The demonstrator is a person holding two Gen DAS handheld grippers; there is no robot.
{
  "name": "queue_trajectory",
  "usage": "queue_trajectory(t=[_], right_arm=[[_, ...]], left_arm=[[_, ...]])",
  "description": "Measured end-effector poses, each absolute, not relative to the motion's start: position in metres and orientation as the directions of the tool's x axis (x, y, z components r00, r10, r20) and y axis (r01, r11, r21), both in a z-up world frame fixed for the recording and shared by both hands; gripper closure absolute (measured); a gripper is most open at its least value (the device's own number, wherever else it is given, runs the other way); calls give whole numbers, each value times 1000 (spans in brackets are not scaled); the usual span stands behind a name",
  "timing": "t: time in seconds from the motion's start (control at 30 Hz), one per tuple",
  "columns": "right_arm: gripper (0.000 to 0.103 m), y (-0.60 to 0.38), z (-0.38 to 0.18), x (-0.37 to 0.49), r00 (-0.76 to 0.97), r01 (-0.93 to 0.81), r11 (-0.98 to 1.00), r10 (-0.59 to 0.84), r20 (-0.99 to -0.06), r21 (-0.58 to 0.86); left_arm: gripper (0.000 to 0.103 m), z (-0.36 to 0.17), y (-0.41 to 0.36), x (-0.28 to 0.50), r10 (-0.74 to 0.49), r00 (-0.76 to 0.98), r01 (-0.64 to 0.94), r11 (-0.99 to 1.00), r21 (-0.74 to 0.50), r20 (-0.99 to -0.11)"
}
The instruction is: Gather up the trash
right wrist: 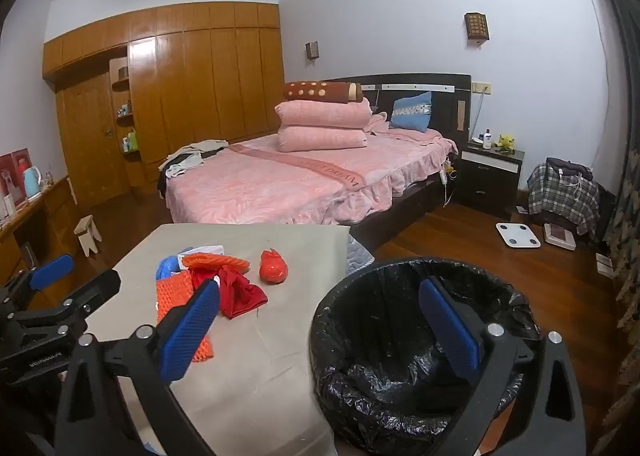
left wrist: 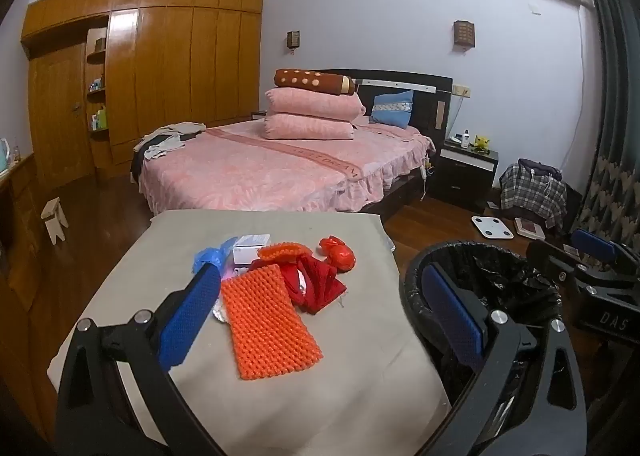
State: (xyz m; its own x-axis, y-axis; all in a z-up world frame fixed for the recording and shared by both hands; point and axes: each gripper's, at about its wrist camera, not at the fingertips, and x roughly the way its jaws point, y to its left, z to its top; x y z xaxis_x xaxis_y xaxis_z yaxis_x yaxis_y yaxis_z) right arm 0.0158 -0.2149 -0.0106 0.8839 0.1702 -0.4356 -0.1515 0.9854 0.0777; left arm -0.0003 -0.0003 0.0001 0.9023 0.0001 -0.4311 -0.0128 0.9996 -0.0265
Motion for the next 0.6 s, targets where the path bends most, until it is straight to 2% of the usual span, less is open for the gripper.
queue_trajectory(t=[0.6], right_arm=[[6,-211,-10,15,886,-152,986,168,-432,71]], left_arm=[[5,-1,8,0,4,900,-21,999,-33,-435]])
